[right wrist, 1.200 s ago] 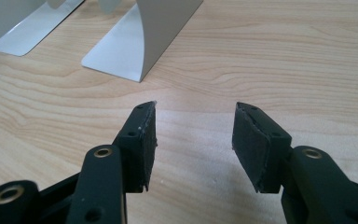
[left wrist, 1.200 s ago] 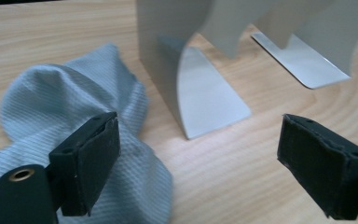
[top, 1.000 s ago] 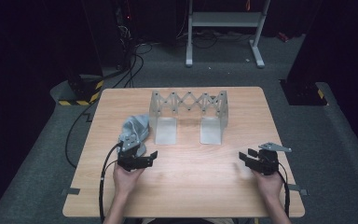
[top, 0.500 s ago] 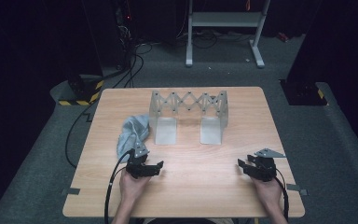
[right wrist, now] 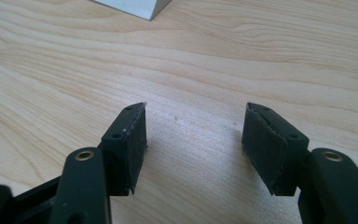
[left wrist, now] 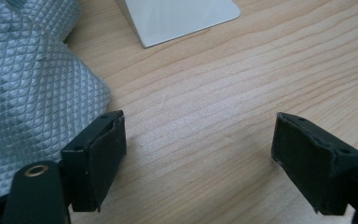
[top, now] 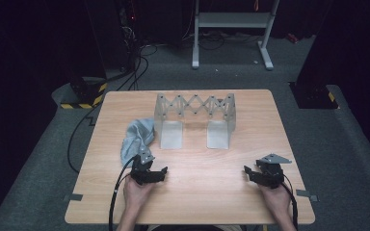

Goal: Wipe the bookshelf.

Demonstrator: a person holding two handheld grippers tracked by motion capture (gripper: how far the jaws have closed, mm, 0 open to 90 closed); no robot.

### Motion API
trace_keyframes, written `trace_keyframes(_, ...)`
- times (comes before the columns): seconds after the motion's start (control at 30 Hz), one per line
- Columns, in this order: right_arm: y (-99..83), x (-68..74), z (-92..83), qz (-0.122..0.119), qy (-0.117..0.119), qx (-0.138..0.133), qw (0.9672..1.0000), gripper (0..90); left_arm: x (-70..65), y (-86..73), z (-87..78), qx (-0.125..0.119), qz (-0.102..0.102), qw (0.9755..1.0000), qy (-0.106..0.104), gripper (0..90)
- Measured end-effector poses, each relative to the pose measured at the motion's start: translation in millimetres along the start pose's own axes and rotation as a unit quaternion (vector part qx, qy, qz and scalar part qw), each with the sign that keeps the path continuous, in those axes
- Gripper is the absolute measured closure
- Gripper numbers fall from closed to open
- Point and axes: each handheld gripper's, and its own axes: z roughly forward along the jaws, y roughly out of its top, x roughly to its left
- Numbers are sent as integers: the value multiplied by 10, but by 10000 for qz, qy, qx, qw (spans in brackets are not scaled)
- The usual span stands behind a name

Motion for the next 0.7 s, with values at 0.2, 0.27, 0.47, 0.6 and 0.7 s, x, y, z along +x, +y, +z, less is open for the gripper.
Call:
trace_keyframes(0.2,23,31,31,-63,-47,33,10000,366,-12,-1,0,0,-27,10000,31,183)
trace_keyframes(0.27,23,32,31,-69,-46,34,10000,363,-13,-1,0,-1,-28,10000,31,183)
trace_keyframes(0.47,23,33,31,-64,-44,34,10000,363,-15,-2,-1,1,-40,10000,37,182)
trace_keyframes(0.6,22,32,31,-77,-42,36,10000,360,-17,-2,-2,4,-42,10000,42,182)
trace_keyframes(0.7,23,32,32,-88,-32,39,9999,353,-17,-2,-1,-3,-48,10000,37,182)
